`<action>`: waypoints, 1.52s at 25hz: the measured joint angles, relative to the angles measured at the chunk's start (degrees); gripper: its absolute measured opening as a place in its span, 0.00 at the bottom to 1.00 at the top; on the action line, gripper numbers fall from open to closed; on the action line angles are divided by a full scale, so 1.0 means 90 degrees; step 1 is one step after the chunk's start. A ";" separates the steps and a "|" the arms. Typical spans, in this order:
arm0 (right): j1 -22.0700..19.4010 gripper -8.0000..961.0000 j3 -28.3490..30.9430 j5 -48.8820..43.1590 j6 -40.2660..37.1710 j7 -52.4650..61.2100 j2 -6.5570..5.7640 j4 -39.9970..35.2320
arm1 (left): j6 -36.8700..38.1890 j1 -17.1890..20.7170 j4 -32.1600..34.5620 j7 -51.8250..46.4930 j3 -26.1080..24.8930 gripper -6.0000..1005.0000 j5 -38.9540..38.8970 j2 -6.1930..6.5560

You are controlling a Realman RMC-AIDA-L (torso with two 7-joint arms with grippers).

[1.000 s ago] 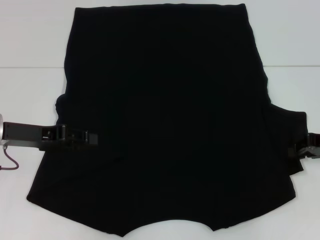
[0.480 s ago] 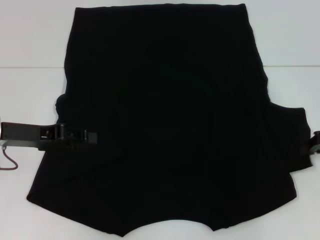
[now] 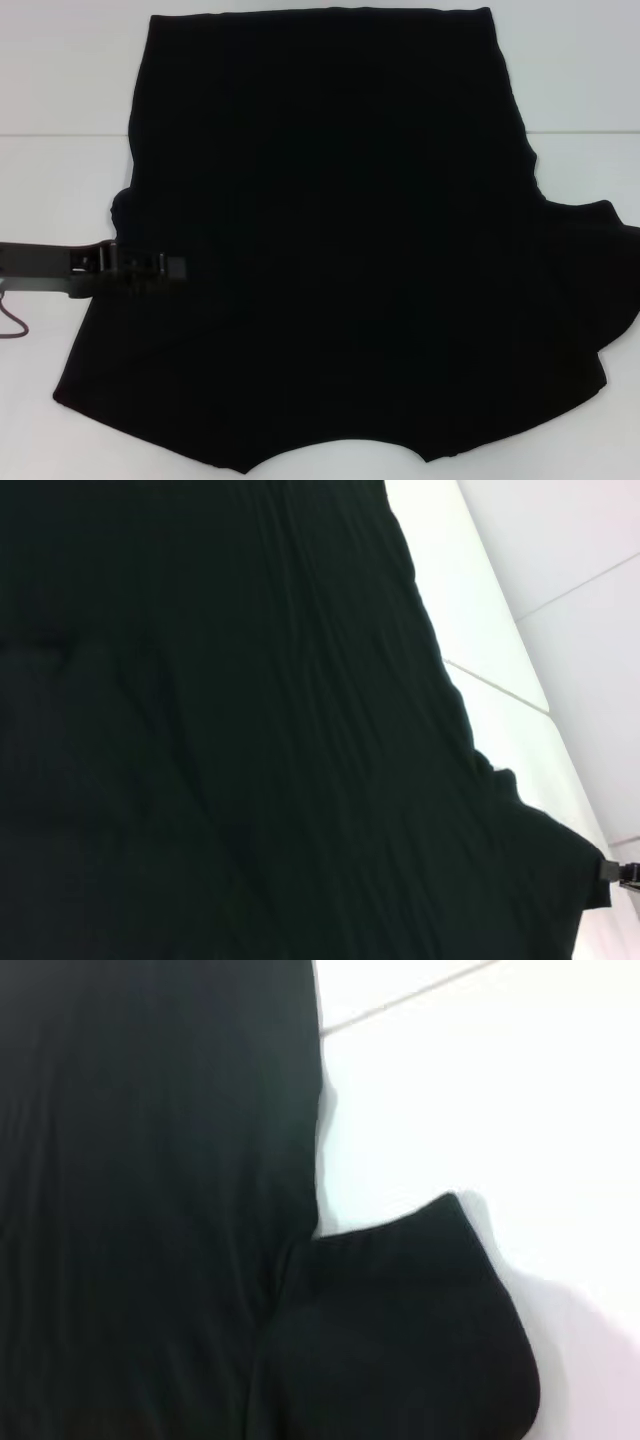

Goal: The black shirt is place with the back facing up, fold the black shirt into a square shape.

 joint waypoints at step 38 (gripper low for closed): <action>0.0774 0.03 -0.2202 0.0928 -0.0458 -0.2965 0.0411 -0.0247 | 0.0050 0.0050 0.0000 0.0018 -0.0164 0.38 -0.0226 0.0044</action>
